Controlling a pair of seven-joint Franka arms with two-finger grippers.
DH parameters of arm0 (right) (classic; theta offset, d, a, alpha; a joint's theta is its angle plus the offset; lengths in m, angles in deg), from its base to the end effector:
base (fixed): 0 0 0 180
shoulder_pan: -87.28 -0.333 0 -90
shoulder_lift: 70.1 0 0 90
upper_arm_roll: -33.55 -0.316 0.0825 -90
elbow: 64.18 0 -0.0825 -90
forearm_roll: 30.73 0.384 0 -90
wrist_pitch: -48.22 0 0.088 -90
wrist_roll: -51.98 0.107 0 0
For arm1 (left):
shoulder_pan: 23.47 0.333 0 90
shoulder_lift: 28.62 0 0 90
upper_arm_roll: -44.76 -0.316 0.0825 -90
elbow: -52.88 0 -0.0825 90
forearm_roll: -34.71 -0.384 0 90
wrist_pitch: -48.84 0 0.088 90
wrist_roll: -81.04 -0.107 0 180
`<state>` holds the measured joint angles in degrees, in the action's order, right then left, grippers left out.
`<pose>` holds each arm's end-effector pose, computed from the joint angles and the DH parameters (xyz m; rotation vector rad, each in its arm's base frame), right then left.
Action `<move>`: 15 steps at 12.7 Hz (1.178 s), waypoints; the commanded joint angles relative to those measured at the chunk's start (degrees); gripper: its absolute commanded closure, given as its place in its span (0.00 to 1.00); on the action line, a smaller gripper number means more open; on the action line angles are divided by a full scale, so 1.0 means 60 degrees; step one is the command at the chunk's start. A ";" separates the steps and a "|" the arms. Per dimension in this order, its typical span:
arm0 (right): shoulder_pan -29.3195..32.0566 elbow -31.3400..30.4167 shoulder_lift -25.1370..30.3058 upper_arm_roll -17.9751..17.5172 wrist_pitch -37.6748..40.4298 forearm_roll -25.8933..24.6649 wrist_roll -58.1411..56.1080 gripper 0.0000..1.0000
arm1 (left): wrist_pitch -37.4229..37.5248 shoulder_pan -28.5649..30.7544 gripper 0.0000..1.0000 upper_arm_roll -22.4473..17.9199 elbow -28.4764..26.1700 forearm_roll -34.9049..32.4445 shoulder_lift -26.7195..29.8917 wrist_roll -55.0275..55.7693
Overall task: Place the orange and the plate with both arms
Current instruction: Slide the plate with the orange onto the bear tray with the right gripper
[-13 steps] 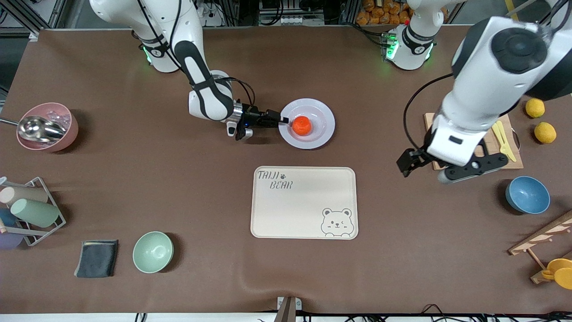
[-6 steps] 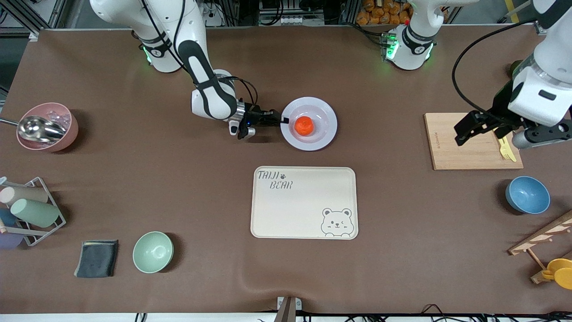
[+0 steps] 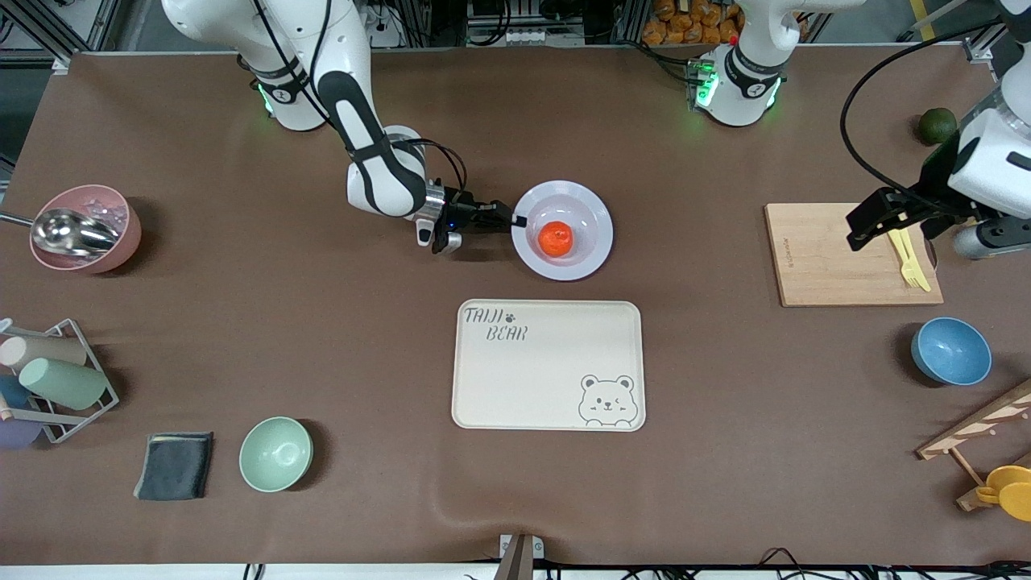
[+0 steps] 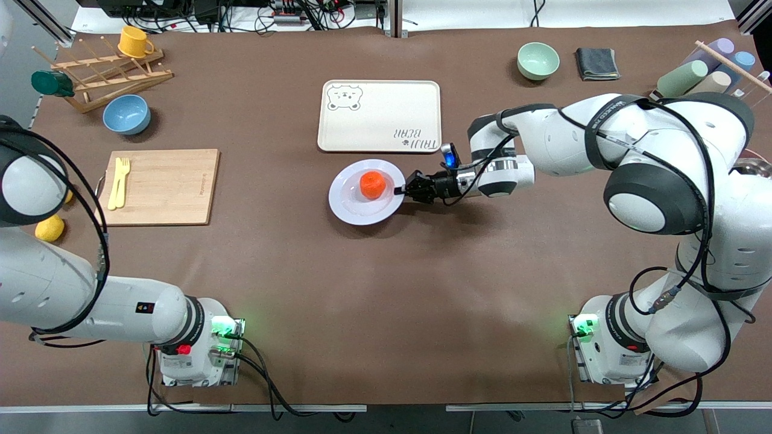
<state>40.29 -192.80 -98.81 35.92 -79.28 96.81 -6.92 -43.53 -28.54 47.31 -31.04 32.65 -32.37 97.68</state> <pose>0.3521 0.3804 0.1305 -1.9561 0.2336 0.0939 0.5753 -0.0723 0.6416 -3.1139 -0.2459 -0.1363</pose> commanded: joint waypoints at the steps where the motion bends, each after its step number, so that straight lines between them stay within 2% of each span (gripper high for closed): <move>1: -0.0195 -0.0023 0.0506 0.0030 -0.0137 0.0437 0.0380 1.00 | 0.0176 -0.0268 0.00 -0.0556 -0.0120 0.0166 0.0303 -0.0632; 4: -0.0181 0.0064 0.0887 0.0030 -0.0108 0.0437 0.0849 1.00 | 0.0425 -0.0180 0.00 -0.0527 -0.0032 0.0137 0.0274 -0.0707; 8: 0.0256 0.0897 0.0801 0.0118 -0.0210 0.0452 0.1553 1.00 | 0.0572 -0.0151 0.00 -0.0557 -0.0047 0.0167 0.0259 -0.0722; 11: 0.0741 0.1659 0.0246 0.0118 -0.0341 0.0452 0.1642 1.00 | 0.0718 -0.0137 0.00 -0.0571 -0.0061 0.0094 0.0317 -0.0751; 15: 0.1254 0.3268 -0.0895 0.0118 -0.1584 0.0423 0.1744 1.00 | 0.0733 0.0024 0.00 -0.0513 -0.0032 0.0079 0.0420 -0.0722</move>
<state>46.75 -179.55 -99.28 37.24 -86.23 98.29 2.87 -40.09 -28.65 44.40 -31.06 32.65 -31.29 94.44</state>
